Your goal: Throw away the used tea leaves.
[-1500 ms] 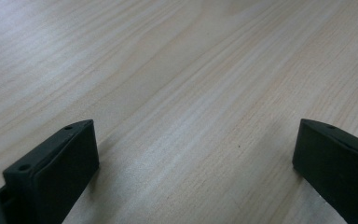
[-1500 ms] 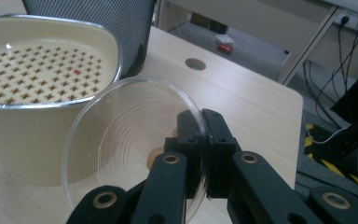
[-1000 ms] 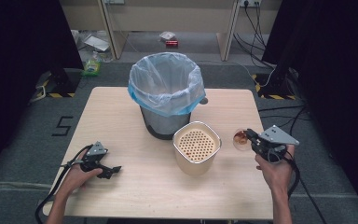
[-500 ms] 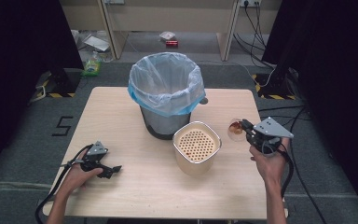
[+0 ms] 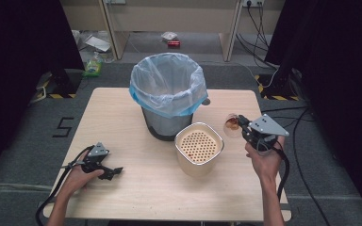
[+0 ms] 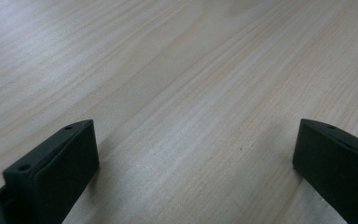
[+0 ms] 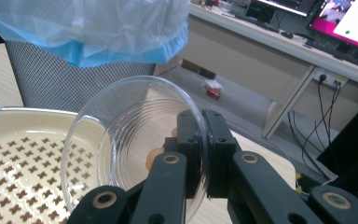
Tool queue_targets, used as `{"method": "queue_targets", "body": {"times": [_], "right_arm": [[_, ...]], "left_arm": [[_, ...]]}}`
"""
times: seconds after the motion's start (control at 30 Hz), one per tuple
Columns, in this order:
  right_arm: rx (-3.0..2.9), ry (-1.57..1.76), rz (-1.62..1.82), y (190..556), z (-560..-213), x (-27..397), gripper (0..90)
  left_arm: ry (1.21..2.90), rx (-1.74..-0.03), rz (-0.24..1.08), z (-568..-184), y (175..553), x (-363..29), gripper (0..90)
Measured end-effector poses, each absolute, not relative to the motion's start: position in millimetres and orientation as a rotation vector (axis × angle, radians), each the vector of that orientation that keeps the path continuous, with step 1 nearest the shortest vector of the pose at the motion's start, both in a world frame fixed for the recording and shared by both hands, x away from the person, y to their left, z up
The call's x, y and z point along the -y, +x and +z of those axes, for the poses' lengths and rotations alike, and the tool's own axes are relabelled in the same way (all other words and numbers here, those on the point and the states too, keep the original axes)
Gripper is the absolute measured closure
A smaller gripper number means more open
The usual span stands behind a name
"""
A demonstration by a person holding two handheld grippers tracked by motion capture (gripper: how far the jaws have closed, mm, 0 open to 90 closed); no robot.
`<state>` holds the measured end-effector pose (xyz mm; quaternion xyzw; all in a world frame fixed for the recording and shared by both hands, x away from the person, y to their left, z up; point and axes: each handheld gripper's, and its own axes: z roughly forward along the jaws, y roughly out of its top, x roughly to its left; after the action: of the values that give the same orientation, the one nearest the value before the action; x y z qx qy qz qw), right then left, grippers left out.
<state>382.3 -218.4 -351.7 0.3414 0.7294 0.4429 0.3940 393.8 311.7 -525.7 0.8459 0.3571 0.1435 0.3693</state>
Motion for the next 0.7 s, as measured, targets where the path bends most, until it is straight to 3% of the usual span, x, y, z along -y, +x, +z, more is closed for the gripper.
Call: {"method": "queue_targets", "body": {"times": [0.47, 0.7], "right_arm": [[-1.824, 0.506, 1.08, 391.4, -332.0, 165.3, 87.2], [-1.763, 0.33, 0.925, 387.6, -344.0, 149.0, 87.3]], "left_arm": [[2.171, -0.917, 0.368, -525.7, 393.8, -311.6, 0.0], [2.172, -0.916, 0.368, -525.6, 393.8, -311.7, 0.0]]}}
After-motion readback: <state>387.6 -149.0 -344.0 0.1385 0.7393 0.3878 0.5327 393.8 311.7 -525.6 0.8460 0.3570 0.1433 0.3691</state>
